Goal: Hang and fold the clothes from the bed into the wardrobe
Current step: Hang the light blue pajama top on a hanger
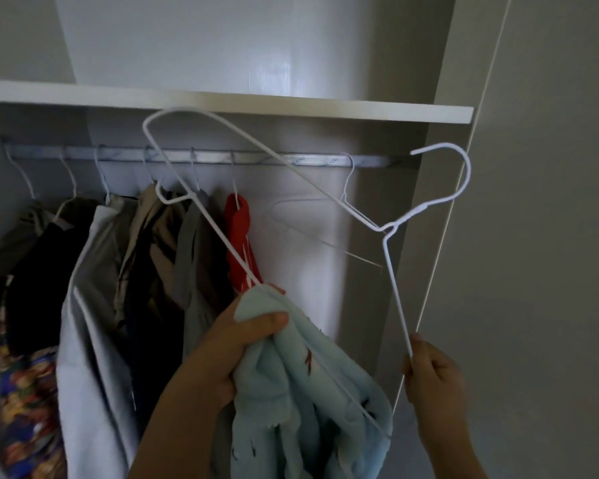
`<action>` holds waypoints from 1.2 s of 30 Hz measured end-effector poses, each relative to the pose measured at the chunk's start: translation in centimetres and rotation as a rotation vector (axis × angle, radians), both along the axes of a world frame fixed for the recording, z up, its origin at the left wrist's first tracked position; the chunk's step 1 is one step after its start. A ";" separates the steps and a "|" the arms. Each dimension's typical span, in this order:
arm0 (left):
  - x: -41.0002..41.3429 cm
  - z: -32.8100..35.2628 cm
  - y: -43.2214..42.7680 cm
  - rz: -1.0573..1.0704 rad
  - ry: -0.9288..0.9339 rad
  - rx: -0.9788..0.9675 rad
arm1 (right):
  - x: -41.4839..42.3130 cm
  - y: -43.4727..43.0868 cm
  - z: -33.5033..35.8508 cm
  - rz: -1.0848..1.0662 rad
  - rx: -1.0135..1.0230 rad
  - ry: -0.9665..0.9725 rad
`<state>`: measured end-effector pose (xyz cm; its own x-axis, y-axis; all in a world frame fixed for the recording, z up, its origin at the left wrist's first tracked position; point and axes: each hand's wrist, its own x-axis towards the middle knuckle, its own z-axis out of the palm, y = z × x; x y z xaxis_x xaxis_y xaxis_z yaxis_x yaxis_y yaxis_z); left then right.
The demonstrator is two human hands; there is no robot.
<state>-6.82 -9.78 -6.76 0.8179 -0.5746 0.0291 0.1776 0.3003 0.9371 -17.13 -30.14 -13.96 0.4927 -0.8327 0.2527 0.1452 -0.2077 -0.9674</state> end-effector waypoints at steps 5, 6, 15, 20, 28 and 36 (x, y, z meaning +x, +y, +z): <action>0.0 -0.6 -0.7 0.260 0.033 0.073 | 0.6 1.4 0.6 0.098 -0.023 0.077; 0.1 -0.6 -0.7 0.311 0.020 0.091 | 0.6 1.7 0.9 0.131 -0.006 0.098; 0.6 -2.3 -0.5 0.287 -0.108 0.297 | 1.9 3.9 3.8 0.301 0.177 -0.097; 0.7 -3.0 0.7 0.268 -0.124 0.403 | 2.1 4.6 4.8 0.516 0.417 -0.347; 2.8 -3.8 5.6 0.155 -0.115 0.574 | 2.9 4.4 2.1 0.342 0.558 -0.204; 5.4 -5.5 8.8 0.650 0.367 0.265 | 2.6 5.3 -2.1 0.128 0.414 0.035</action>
<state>-1.44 -1.00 -12.26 0.9228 0.0721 -0.3784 0.3546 0.2247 0.9076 -14.51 -24.85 -16.08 0.6009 -0.7919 -0.1085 0.1098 0.2162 -0.9702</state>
